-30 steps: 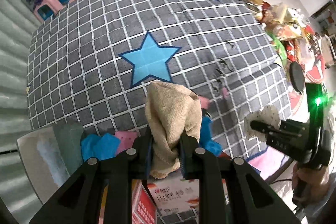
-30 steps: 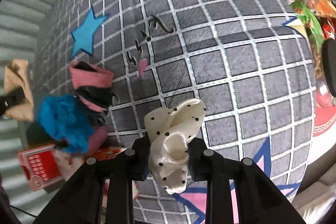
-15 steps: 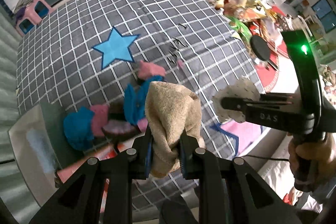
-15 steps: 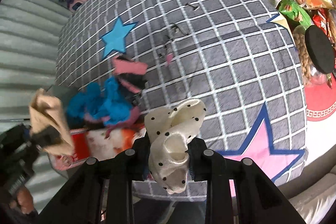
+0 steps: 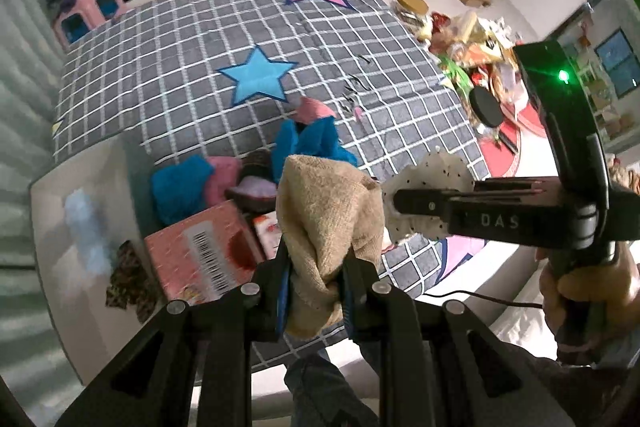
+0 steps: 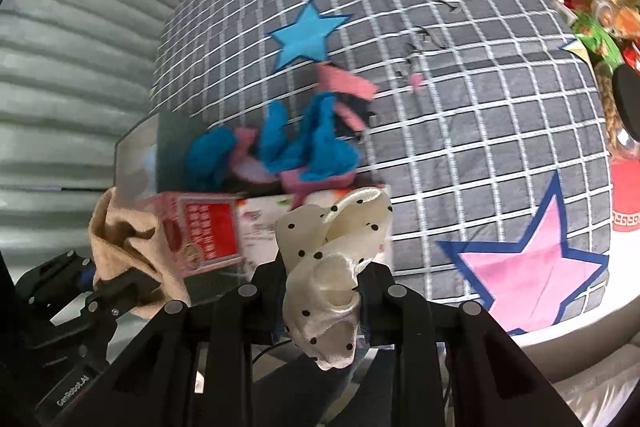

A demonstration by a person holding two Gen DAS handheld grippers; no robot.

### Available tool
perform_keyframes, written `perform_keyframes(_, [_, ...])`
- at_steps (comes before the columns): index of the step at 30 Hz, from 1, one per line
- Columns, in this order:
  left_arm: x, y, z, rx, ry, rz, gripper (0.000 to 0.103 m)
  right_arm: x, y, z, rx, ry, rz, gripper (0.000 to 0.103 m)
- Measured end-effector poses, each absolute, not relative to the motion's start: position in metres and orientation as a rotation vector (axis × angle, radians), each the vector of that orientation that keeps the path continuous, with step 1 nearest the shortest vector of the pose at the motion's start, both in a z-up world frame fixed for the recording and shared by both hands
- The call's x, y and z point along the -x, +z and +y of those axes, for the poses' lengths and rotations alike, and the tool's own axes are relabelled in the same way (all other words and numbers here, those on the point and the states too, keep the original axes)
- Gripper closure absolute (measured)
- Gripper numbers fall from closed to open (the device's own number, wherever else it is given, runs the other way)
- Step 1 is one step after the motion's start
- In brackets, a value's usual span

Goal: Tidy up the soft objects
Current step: 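Carry the beige and polka-dot cloths with both tools over the white box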

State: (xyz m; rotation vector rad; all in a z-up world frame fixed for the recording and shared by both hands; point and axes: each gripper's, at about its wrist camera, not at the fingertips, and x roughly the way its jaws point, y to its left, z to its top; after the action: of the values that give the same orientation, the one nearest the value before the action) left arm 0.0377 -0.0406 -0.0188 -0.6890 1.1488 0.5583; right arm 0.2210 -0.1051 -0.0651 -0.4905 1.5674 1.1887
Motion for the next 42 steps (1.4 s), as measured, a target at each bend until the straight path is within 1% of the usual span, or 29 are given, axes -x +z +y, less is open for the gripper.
perform_keyframes(11, [0.038, 0.004, -0.026, 0.754, 0.732, 1.038, 0.081, -0.152, -0.035, -0.072, 0.6, 1.361, 1.494, 0.074])
perform_keyframes(18, [0.091, 0.005, -0.019, 0.824, 0.853, 0.989, 0.081, -0.112, -0.02, -0.052, 0.669, 1.458, 1.447, 0.074])
perform_keyframes(33, [0.188, -0.024, -0.021, 0.93, 1.105, 1.002, 0.081, -0.016, -0.002, -0.023, 0.847, 1.652, 1.341, 0.074])
perform_keyframes(42, [0.211, -0.045, -0.019, 0.981, 1.163, 1.027, 0.081, 0.036, -0.007, -0.004, 0.937, 1.727, 1.317, 0.074])
